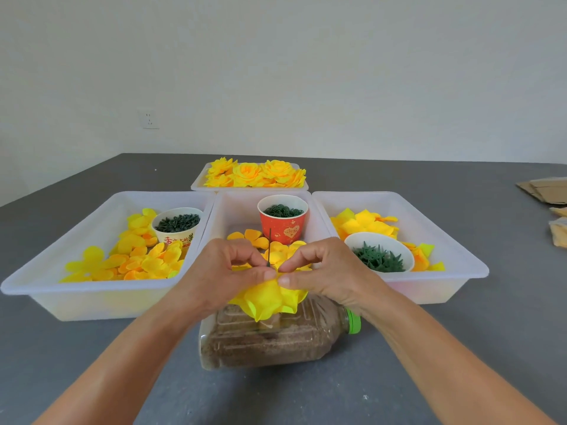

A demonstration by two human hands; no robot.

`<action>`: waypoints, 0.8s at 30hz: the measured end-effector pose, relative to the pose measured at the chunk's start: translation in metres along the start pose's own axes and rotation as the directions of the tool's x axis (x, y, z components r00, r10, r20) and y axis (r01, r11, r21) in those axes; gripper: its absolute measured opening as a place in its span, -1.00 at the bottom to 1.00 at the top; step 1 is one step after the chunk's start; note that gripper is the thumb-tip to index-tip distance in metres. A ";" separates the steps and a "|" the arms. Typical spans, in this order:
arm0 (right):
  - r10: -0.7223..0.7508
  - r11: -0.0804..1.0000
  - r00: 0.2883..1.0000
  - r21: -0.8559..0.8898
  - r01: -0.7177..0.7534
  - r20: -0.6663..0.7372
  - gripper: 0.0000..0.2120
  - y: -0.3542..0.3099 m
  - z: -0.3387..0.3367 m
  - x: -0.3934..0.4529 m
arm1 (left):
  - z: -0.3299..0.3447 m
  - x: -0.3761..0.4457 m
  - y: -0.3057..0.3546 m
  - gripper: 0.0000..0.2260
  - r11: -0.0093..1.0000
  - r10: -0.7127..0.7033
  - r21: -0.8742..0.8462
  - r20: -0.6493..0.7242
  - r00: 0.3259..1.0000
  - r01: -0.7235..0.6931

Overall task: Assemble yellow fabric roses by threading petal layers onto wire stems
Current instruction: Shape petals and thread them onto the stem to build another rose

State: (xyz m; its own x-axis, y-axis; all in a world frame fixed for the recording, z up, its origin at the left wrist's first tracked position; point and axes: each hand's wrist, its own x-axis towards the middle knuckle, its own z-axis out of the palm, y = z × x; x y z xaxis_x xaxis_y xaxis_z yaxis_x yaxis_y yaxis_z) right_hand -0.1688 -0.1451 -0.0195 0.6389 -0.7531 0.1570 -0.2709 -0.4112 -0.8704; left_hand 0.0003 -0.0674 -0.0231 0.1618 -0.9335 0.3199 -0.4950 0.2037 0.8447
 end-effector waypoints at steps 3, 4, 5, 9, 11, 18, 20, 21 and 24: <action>0.003 1.000 1.000 0.022 -0.003 0.016 -0.91 0.000 -0.011 -0.001 | -0.001 0.000 0.000 -0.88 1.000 -0.012 -0.002 0.010 1.000 0.012; 0.008 0.999 1.000 0.036 -0.008 -0.006 -0.87 0.000 -0.018 0.000 | -0.001 -0.001 0.000 -0.87 1.000 -0.011 -0.009 0.013 1.000 0.011; 0.016 0.999 0.998 0.036 -0.014 -0.059 -0.83 0.001 -0.027 0.004 | -0.001 -0.001 0.000 -0.86 1.000 -0.008 -0.016 0.016 1.000 0.008; 0.088 0.994 0.918 -0.019 -0.103 -0.387 -0.83 0.015 -0.081 0.031 | -0.001 -0.002 0.001 -0.85 0.999 -0.015 -0.046 0.021 1.000 0.016; 0.136 0.974 0.856 -0.090 -0.207 -0.499 -0.90 0.030 -0.106 0.045 | 0.000 -0.001 0.002 -0.84 0.998 -0.020 -0.065 0.029 0.999 0.022; 0.231 0.835 0.849 -0.352 -0.424 -0.475 -0.82 0.065 -0.131 0.089 | -0.002 0.000 0.004 -0.89 0.995 -0.017 -0.093 0.049 0.999 0.021; 0.219 0.834 0.878 -0.385 -0.395 -0.427 -0.78 0.071 -0.125 0.102 | -0.003 0.001 0.004 -0.89 0.997 -0.006 -0.072 0.059 0.998 0.010; 0.215 0.833 0.891 -0.401 -0.382 -0.400 -0.75 0.075 -0.122 0.108 | -0.003 0.001 0.005 -0.89 0.998 0.001 -0.060 0.063 0.998 0.003; 0.228 0.774 0.929 -0.525 -0.355 -0.291 -0.63 0.087 -0.116 0.129 | -0.003 0.001 0.005 -0.89 0.999 0.004 -0.042 0.063 0.998 -0.001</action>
State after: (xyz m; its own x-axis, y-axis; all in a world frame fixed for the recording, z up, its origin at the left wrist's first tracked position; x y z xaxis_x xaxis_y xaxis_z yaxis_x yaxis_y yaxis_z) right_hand -0.1933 -0.3372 -0.0210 0.3219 -0.9431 0.0829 -0.8143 -0.3205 -0.4840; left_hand 0.0010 -0.0663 -0.0174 0.1057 -0.9496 0.2952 -0.4591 0.2167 0.8615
